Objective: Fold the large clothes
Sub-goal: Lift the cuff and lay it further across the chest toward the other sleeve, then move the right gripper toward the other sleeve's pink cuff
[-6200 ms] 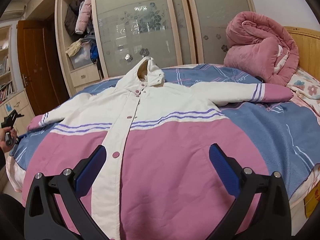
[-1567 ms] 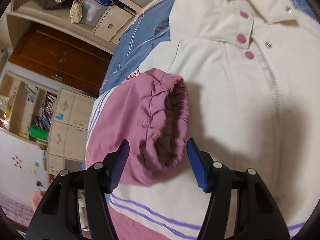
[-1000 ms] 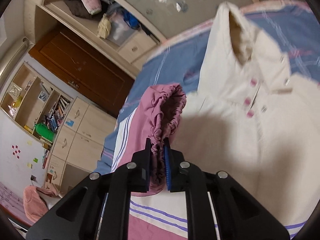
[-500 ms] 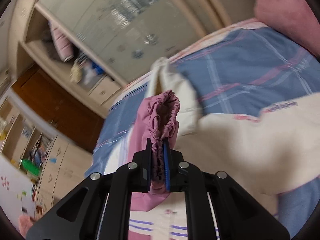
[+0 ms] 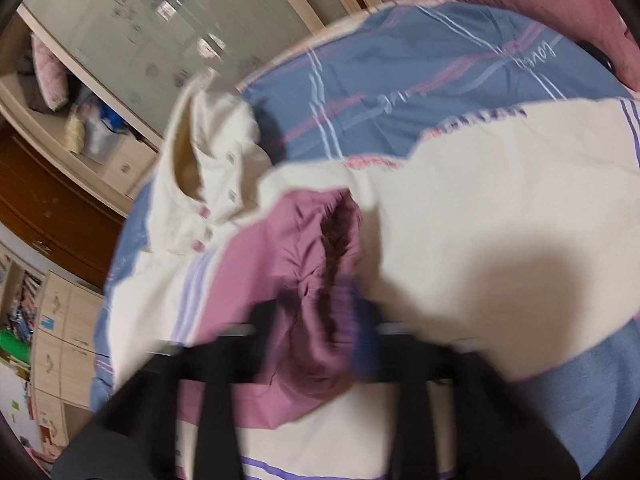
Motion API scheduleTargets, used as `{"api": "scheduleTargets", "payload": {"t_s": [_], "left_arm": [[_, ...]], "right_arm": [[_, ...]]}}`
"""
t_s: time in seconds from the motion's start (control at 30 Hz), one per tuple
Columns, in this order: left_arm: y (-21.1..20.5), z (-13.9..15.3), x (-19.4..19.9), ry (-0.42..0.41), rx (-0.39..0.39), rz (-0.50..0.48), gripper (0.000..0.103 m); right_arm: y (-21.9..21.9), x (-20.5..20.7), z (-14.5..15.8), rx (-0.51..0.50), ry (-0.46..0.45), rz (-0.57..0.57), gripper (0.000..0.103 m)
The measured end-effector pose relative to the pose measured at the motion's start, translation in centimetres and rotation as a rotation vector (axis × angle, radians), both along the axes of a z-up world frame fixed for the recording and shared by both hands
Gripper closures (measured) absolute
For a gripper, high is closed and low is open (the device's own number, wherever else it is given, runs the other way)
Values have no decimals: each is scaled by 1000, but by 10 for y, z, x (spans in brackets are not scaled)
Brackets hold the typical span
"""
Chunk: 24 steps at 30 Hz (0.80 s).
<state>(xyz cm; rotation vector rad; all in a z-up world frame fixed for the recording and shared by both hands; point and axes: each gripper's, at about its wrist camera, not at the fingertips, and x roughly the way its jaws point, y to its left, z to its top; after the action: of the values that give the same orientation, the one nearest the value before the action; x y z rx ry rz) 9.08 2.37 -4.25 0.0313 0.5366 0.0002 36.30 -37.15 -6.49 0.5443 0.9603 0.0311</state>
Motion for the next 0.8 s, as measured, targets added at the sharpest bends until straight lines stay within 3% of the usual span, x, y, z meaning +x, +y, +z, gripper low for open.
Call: {"api": "scheduleTargets", "payload": {"t_s": [0.03, 0.2, 0.3, 0.33, 0.43, 0.6, 0.8], "left_arm": [[0, 0, 0, 0, -1, 0, 2], [3, 1, 2, 11, -34, -18, 2], [6, 2, 2, 18, -47, -10, 2], [8, 3, 2, 24, -51, 6, 2], [14, 5, -1, 34, -99, 6, 2], [14, 14, -25, -41, -99, 5, 2], [11, 19, -51, -110, -66, -3, 2]], "right_arm": [[-3, -8, 4, -36, -22, -55, 8], [-6, -73, 48, -84, -207, -113, 8], [23, -165, 81, -255, -398, -60, 6], [32, -196, 86, -315, -451, -59, 1], [45, -274, 85, -437, -556, -80, 1], [49, -355, 60, -512, -543, -142, 1], [29, -366, 25, -471, -462, -156, 1]]}}
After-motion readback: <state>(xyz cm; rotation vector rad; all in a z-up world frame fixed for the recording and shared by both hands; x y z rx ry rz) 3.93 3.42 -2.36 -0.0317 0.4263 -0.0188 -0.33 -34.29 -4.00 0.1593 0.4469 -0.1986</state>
